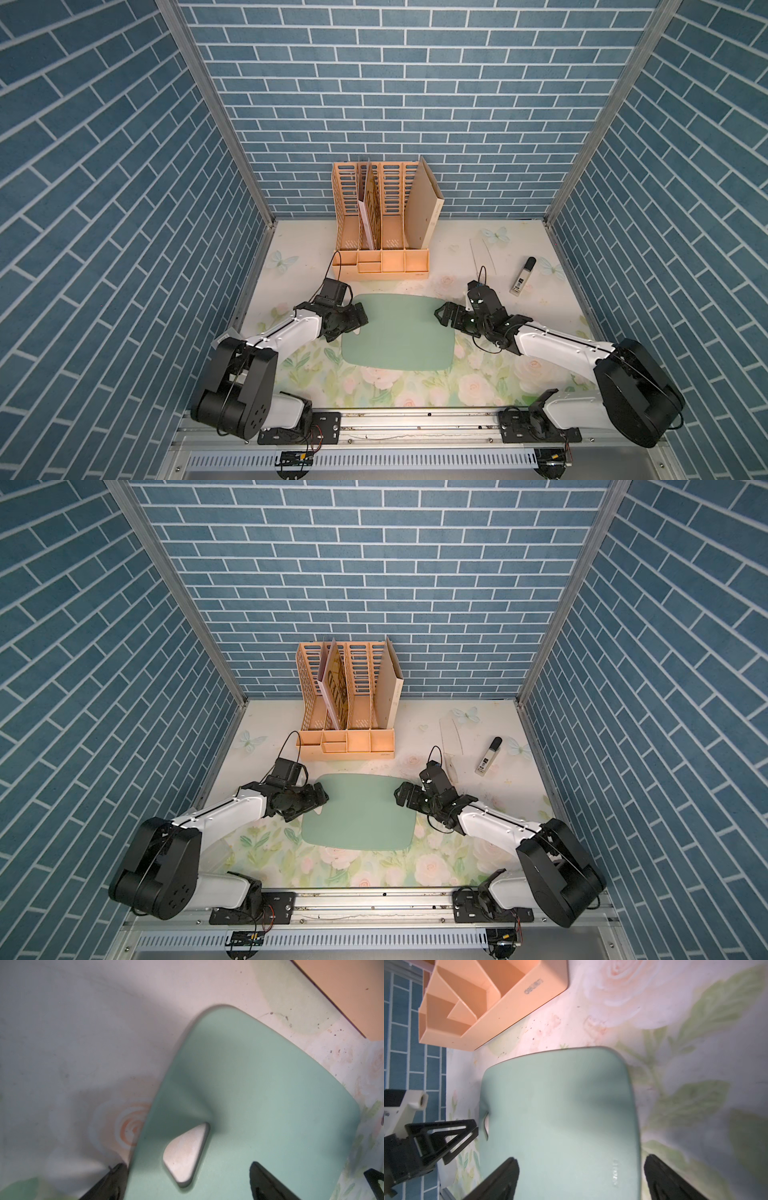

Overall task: Align the knife with the edge of the cutting board
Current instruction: Adjust the work surface at the center of the board.

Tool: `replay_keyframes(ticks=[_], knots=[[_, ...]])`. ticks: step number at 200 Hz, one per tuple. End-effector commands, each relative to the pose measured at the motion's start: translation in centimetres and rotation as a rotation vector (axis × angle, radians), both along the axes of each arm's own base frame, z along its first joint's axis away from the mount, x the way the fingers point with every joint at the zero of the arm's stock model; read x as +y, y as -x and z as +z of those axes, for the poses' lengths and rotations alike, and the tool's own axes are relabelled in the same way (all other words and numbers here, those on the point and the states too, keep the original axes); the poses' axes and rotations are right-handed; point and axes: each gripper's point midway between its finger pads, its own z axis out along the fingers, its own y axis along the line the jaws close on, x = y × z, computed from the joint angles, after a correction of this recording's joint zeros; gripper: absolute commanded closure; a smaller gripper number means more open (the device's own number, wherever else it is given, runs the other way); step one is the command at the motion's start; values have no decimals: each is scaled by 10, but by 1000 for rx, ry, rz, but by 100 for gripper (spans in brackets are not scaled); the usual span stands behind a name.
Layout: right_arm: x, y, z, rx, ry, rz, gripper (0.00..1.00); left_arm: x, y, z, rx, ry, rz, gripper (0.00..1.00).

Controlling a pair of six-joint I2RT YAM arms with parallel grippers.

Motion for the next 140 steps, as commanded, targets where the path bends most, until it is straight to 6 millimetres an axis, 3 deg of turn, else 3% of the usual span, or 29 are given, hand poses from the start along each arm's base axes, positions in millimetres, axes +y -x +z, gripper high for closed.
replay_keyframes(ticks=[1, 63, 140], knots=[[-17, 5, -17, 20, 75, 14, 2, 0, 23, -16, 78, 6, -6, 6], [-8, 13, -38, 77, 37, 58, 3, -19, 34, -23, 86, 56, -35, 6], [7, -15, -35, 57, 55, 77, 2, -35, 15, -22, 84, 42, -52, 6]])
